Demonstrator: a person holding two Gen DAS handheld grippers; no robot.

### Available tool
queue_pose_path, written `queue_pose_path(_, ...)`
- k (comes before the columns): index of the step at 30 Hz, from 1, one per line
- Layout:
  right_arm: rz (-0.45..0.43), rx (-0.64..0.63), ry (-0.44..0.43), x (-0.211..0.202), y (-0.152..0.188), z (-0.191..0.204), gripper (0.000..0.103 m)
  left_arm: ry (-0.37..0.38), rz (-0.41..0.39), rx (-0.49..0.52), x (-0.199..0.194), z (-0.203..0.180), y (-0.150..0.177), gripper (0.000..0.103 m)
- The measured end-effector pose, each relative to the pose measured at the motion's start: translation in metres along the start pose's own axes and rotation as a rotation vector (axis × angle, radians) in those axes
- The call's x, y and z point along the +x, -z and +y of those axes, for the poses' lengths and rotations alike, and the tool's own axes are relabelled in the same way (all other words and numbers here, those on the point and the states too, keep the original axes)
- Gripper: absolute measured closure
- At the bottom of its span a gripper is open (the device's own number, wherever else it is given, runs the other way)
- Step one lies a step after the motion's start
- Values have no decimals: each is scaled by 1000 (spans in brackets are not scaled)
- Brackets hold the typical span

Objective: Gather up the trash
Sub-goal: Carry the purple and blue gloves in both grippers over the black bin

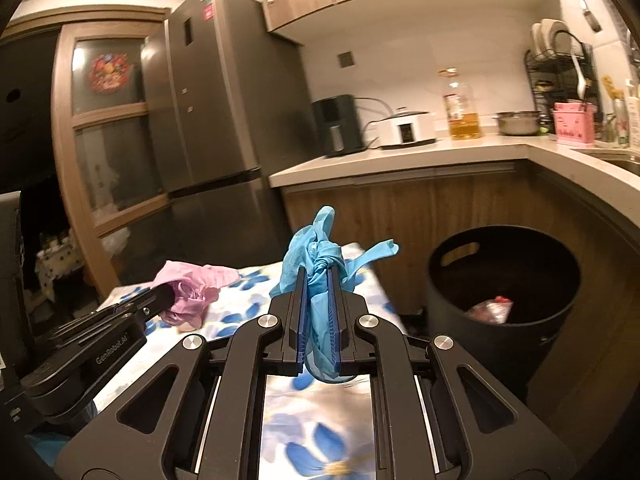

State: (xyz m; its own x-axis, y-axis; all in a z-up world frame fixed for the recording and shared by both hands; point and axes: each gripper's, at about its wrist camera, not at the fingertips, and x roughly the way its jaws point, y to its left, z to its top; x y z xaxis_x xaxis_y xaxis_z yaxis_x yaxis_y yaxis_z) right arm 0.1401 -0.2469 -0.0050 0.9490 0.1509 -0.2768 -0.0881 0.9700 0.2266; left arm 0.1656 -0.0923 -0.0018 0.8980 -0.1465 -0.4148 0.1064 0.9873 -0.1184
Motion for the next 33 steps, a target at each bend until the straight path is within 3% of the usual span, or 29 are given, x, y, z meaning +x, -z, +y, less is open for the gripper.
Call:
queue_pose_path(16,-69,69,169,-23,-17,-84,94,141,2,99,28,-92,-14,96)
queue_pose_path(33,-59,107,277,-1,-37,-147,94,281,-10,179,69,-174,-27,96)
